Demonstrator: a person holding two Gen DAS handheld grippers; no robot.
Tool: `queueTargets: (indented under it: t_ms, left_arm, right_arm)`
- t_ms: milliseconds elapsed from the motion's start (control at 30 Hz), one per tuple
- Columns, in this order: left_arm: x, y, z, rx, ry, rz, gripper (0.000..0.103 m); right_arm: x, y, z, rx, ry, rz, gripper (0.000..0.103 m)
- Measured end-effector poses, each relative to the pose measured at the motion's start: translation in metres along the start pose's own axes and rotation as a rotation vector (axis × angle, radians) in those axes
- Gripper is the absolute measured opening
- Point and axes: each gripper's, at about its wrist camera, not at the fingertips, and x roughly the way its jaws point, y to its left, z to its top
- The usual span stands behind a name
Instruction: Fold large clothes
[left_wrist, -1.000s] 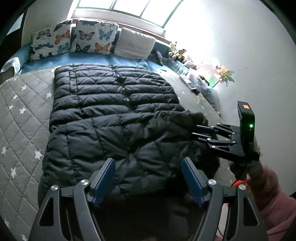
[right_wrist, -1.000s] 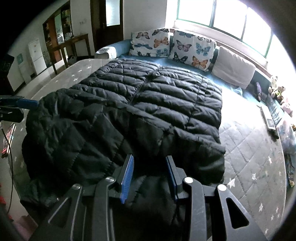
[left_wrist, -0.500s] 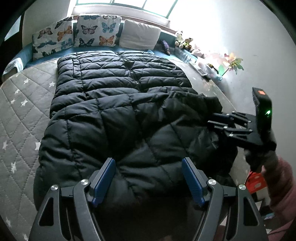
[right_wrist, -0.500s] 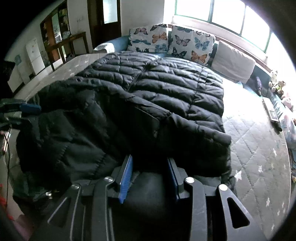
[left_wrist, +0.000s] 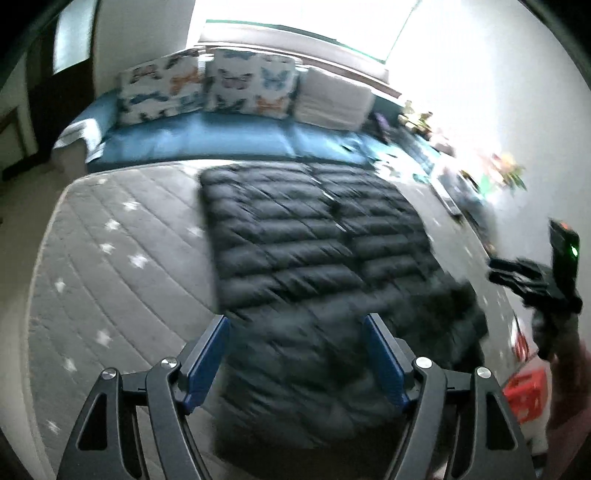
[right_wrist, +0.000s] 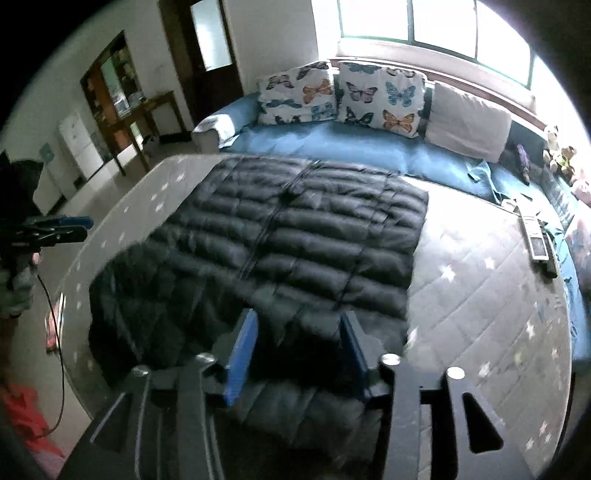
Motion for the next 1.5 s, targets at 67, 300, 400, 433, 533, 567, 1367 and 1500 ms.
queueTargets:
  t_ms: [67,300,400,433,533,567,1367,1500]
  left_arm:
    - [0.008,0.028,0.026,-0.042,0.0,0.018,0.079]
    - [0.07,0.111,0.105,-0.155,0.038,-0.004,0.079]
    - [0.107,0.132,0.128,-0.184,0.055,-0.023,0.079]
    - [0.122,0.138,0.135,-0.196,0.064,-0.029,0.079]
    - [0.157,0.146,0.148,-0.204,0.082,-0.028,0.079]
    - [0.169,0.149,0.153,-0.207,0.092,-0.024,0.079]
    - [0.27,0.152,0.176,-0.364,0.079,-0.185,0.021]
    - [0.226,0.128,0.181,-0.312,0.004,-0.206,0.013]
  right_arm:
    - [0.014,-0.023,0.022,0.058,0.02,0.026,0.056]
    - [0.085,-0.103,0.072,0.218,0.067,0.043,0.056]
    - [0.12,-0.141,0.081,0.331,0.086,0.076,0.056]
    - [0.135,-0.154,0.083,0.36,0.097,0.068,0.056]
    - [0.16,-0.175,0.087,0.389,0.11,0.057,0.056]
    - [0.168,-0.181,0.087,0.403,0.111,0.066,0.056]
    - [0.191,-0.203,0.095,0.477,-0.042,0.349,0.022]
    - [0.143,-0.178,0.104,0.397,-0.092,0.363,0.02]
